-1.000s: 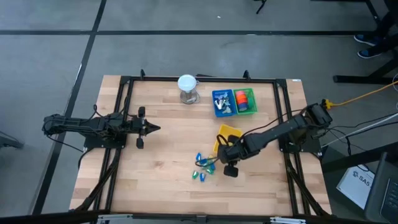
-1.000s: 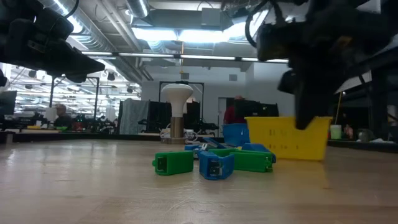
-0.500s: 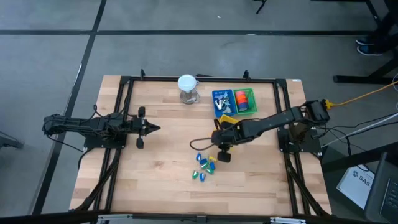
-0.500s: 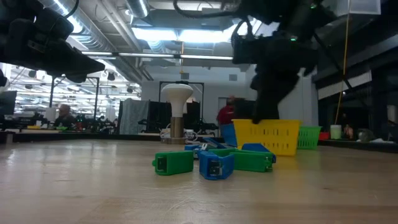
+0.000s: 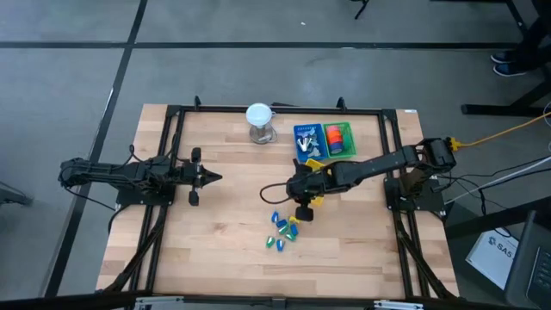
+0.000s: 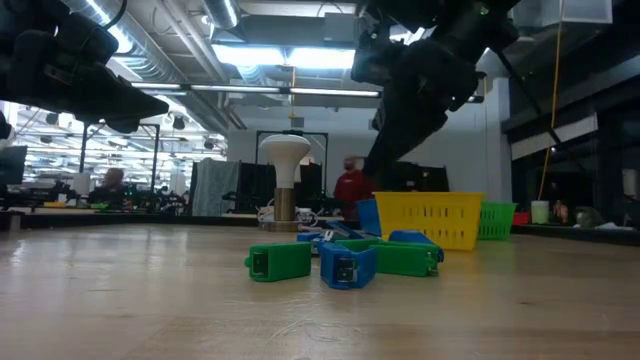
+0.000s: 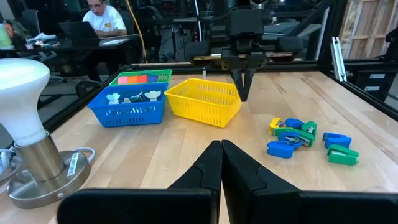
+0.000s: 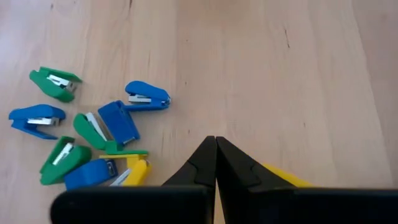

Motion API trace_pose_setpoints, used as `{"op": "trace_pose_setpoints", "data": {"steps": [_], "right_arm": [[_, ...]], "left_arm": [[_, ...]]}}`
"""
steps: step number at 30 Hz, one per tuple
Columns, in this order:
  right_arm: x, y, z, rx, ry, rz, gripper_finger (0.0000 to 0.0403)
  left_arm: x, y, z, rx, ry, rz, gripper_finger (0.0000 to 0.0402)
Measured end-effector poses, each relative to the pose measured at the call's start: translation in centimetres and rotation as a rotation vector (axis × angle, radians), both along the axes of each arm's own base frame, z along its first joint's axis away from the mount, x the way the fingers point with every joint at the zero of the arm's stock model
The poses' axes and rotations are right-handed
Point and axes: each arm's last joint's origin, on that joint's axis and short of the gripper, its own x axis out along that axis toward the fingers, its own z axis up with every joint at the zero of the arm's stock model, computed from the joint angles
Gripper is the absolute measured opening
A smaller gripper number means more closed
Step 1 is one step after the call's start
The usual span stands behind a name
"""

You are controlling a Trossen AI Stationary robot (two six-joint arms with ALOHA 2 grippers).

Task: Pick and place Stapler, Stapler remover, tape
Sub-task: Put the blue stapler into the yellow bin

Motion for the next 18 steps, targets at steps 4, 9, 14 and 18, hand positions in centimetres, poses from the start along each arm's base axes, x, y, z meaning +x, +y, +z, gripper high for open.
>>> {"op": "trace_pose_setpoints", "data": {"steps": [4,9,14,18], "right_arm": [[0.02,-0.19,0.00,-0.005,0.000,0.002,0.0010],[0.02,-0.19,0.01,0.006,0.000,-0.014,0.0022],[0.13,-0.21,0.08,0.014,-0.014,-0.023,0.0065],[0.49,-0.42,0.33,0.018,-0.057,-0.028,0.0112]], "left_arm": [[0.00,0.00,0.00,0.000,0.000,0.001,0.0001],[0.00,0.00,0.00,0.000,0.000,0.001,0.0001],[0.00,0.00,0.00,0.000,0.000,0.001,0.0001],[0.00,0.00,0.00,0.000,0.000,0.000,0.0001]]}}
